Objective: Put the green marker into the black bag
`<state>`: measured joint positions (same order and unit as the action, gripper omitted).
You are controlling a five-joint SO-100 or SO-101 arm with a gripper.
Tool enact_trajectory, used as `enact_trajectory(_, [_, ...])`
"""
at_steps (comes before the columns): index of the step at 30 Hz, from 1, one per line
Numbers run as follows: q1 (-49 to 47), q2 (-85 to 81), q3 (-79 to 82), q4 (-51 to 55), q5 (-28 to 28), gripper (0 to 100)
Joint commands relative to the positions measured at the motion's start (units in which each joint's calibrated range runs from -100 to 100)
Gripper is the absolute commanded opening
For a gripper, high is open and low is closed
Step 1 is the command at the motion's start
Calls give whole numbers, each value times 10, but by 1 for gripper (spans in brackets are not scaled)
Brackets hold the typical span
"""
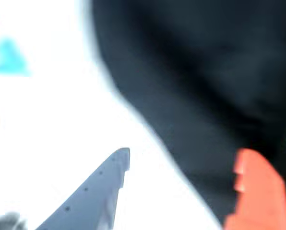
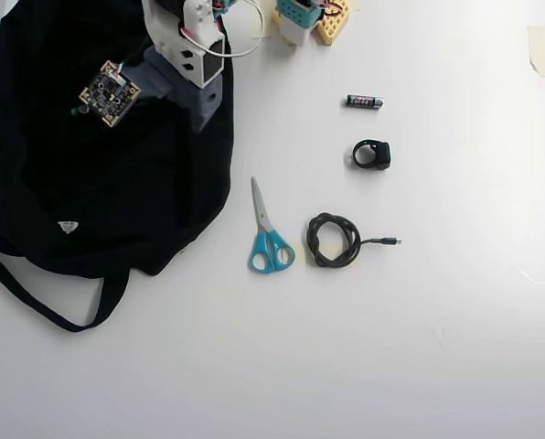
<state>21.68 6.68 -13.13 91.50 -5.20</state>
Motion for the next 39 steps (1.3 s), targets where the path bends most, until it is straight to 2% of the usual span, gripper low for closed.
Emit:
enact_trajectory(1, [-119, -44, -17, 3, -3, 15])
enact_trajectory(2, [-161, -76, -17, 24, -5, 3])
enact_trajectory(4, [-197, -163, 52, 75, -51, 2])
enact_trajectory(5, [-212, -244, 159, 76, -56, 2])
enact_trajectory(11, [-255, -474, 385, 61, -35, 2])
enact_trajectory(16, [-293, -640, 530, -27, -37, 2])
enact_trajectory(21, [-322, -728, 608, -86, -35, 2])
enact_trajectory(28, [-353, -800, 758, -252, -34, 2])
enact_trajectory(36, [-344, -935, 949, -292, -30, 2])
enact_trajectory(39, [-321, -976, 1008, -289, 1, 2])
